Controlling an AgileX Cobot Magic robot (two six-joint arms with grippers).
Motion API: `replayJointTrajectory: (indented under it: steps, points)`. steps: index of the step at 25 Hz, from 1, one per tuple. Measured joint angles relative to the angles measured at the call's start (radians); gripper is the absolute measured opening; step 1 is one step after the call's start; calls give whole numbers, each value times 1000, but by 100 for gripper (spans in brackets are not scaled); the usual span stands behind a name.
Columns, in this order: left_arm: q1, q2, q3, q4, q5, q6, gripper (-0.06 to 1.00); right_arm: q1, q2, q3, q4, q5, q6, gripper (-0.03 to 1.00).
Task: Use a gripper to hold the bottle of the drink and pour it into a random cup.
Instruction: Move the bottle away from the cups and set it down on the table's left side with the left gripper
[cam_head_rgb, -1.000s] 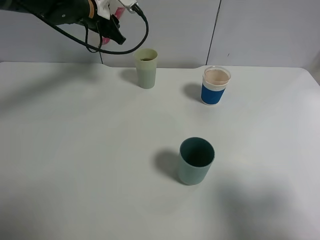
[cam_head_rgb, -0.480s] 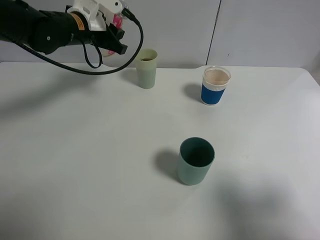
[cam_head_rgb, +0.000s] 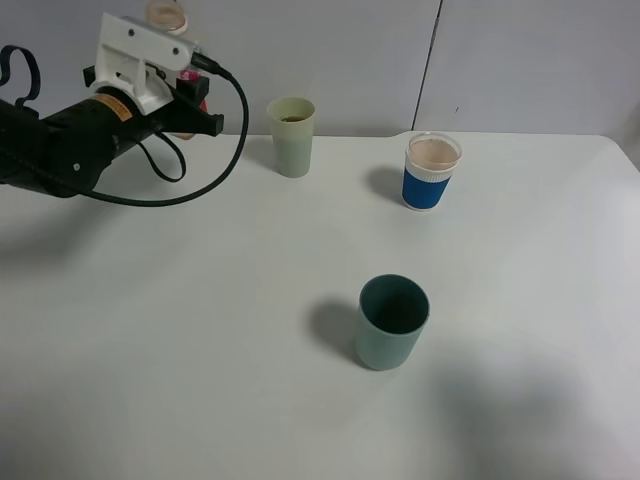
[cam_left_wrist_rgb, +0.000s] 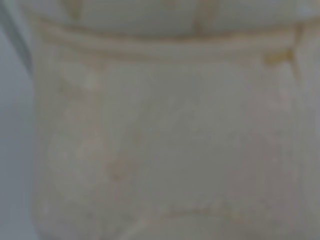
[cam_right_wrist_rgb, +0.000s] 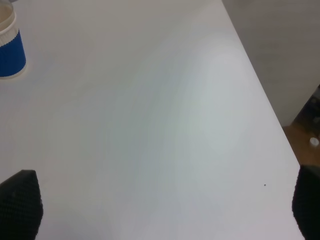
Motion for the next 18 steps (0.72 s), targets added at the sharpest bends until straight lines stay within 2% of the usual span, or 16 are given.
replayJointTrajectory:
  steps: [4, 7, 15, 18]
  points:
    - [39, 0, 85, -9, -98, -35, 34, 0, 0, 0, 0, 0, 0, 100]
    - [58, 0, 128, -9, -128, -38, 34, 0, 0, 0, 0, 0, 0, 100]
    - [64, 88, 157, 20, -262, -68, 34, 0, 0, 0, 0, 0, 0, 100]
    - [64, 140, 157, 34, -276, -95, 34, 0, 0, 0, 0, 0, 0, 100]
